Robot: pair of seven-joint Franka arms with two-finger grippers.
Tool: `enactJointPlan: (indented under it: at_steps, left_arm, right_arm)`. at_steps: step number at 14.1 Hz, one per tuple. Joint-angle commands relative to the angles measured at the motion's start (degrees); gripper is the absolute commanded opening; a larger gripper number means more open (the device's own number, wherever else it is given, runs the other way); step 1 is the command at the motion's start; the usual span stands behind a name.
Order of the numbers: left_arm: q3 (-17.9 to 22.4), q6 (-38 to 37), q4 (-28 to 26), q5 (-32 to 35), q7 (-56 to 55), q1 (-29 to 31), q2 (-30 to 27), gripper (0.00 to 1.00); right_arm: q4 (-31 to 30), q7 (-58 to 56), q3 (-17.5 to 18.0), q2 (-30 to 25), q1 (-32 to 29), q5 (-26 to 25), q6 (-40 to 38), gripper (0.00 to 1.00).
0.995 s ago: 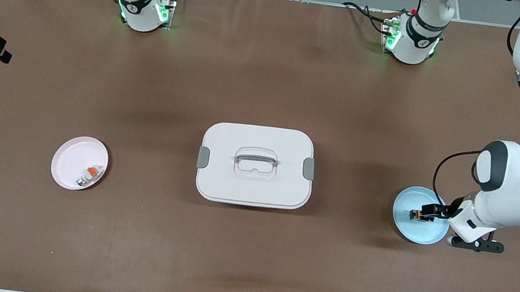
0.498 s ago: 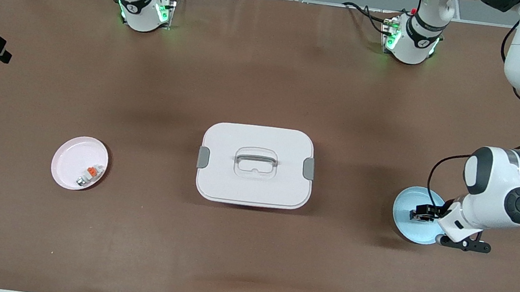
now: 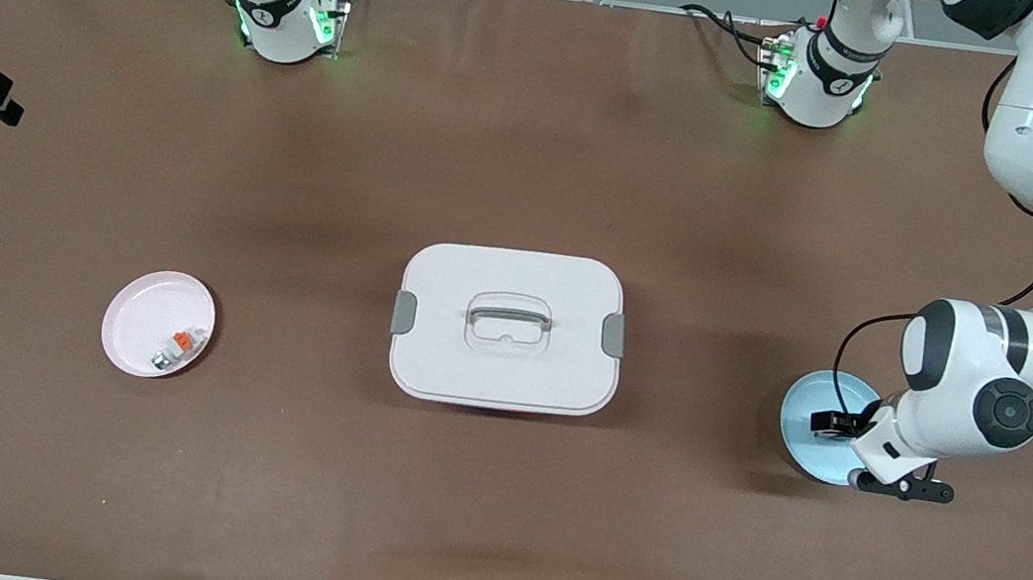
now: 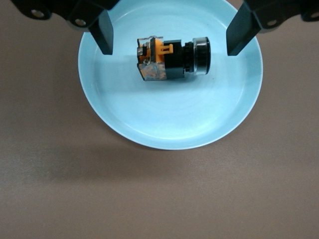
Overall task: Transfer orange switch to right arm and place
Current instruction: 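Reach the left gripper down over the black-orange switch on the blue plate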
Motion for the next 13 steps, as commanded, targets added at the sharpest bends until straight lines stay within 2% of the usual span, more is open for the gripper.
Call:
enactJointPlan:
  at_steps: [1, 7, 13]
  left_arm:
    - [0.0, 1.0, 1.1, 1.2, -1.1, -0.7, 1.2, 1.00]
    - [0.0, 1.1, 1.1, 4.8, -1.1, -0.4, 2.3, 1.00]
    - [0.0, 1.3, 1.1, 4.3, -2.6, -0.1, 2.9, 1.00]
  right_arm:
    - [-0.1, -0.5, 0.2, -0.6, 0.1, -0.6, -0.3, 1.00]
    - [-0.1, -0.5, 0.0, -0.6, 0.0, -0.5, 0.0, 1.00]
    - [-0.1, -0.6, 0.0, -0.6, -0.1, -0.7, 0.0, 1.00]
